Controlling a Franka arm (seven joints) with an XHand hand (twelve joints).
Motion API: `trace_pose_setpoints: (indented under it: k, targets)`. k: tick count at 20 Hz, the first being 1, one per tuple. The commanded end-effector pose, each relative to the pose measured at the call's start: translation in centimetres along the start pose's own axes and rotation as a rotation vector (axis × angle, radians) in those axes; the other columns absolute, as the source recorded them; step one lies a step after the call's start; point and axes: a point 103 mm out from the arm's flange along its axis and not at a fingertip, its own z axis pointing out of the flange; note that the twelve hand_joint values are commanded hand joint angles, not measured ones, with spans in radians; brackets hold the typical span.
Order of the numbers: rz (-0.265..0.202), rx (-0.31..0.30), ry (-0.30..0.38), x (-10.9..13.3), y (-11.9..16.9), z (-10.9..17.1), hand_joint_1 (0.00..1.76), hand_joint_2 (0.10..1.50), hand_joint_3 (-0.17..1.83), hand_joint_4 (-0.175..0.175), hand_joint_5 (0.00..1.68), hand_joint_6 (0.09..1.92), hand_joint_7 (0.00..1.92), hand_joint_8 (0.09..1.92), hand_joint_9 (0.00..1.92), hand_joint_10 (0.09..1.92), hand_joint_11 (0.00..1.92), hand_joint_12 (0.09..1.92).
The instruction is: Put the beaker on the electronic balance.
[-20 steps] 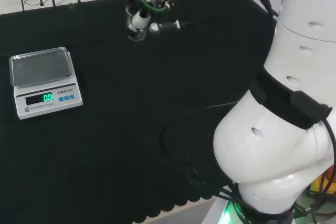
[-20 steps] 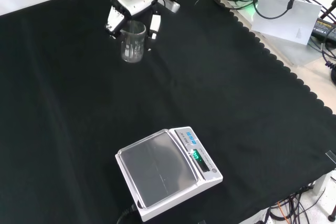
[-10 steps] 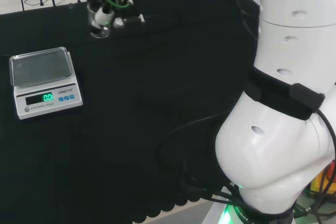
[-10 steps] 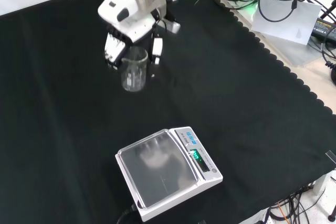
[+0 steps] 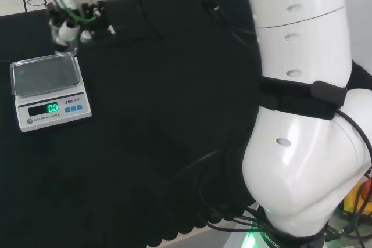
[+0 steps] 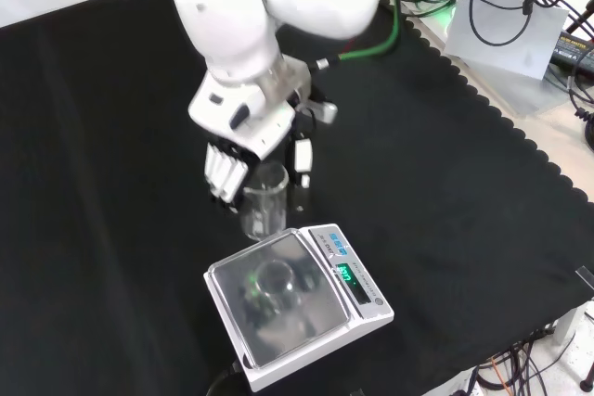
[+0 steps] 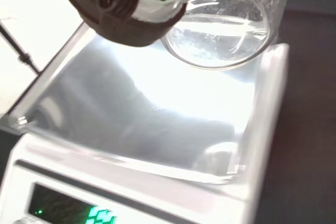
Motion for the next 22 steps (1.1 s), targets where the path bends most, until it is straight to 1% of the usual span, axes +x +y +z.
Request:
trace_pose_setpoints:
  k: [1,15,22]
  targets:
    - [-0.059,0.064,-0.014,4.7,0.6,2.4,1.07,0.97,0.66,-0.175,0.70,1.59,0.47,1.50,0.74,1.41,0.83,1.21]
    - [-0.059,0.111,-0.022,4.9,1.5,5.1,1.07,0.97,0.67,-0.175,0.70,1.59,0.47,1.50,0.75,1.41,0.83,1.22]
    - [-0.047,0.142,-0.014,4.6,2.5,6.7,1.07,0.96,0.68,-0.175,0.70,1.59,0.47,1.50,0.75,1.41,0.83,1.22]
